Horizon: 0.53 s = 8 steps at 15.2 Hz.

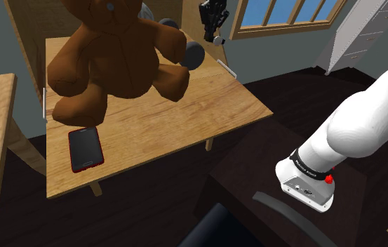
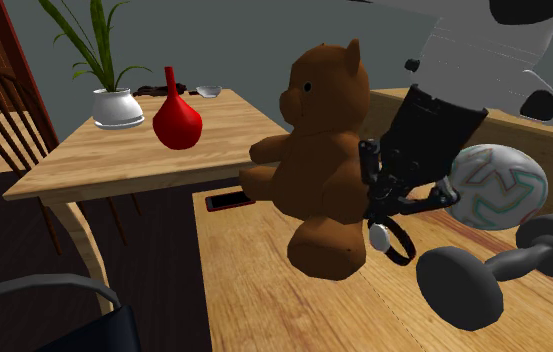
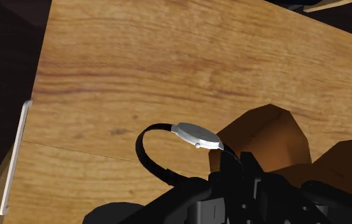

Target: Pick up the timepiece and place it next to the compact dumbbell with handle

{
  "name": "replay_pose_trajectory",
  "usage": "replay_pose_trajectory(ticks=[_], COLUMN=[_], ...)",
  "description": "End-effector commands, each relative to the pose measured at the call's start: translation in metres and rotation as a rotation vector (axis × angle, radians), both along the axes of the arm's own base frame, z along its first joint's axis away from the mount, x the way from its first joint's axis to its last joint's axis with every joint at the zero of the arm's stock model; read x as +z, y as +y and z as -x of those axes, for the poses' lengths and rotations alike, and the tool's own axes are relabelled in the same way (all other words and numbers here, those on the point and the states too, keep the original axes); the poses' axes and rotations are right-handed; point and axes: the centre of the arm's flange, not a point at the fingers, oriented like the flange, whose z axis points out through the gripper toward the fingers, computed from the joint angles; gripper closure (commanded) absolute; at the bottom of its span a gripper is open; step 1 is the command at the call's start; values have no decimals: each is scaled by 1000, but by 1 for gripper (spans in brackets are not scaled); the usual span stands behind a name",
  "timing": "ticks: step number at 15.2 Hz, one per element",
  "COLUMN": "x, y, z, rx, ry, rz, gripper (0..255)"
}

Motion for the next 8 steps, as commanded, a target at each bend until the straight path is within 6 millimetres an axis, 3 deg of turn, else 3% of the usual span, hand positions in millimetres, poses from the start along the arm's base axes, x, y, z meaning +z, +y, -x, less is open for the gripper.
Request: replay_pose_trajectory(ticks=[1, 8], x=[-1, -1], y=[-25, -117], z=[-5, -18], rx=[1, 1], ry=[0, 0], rz=[0, 0], gripper=[255, 255])
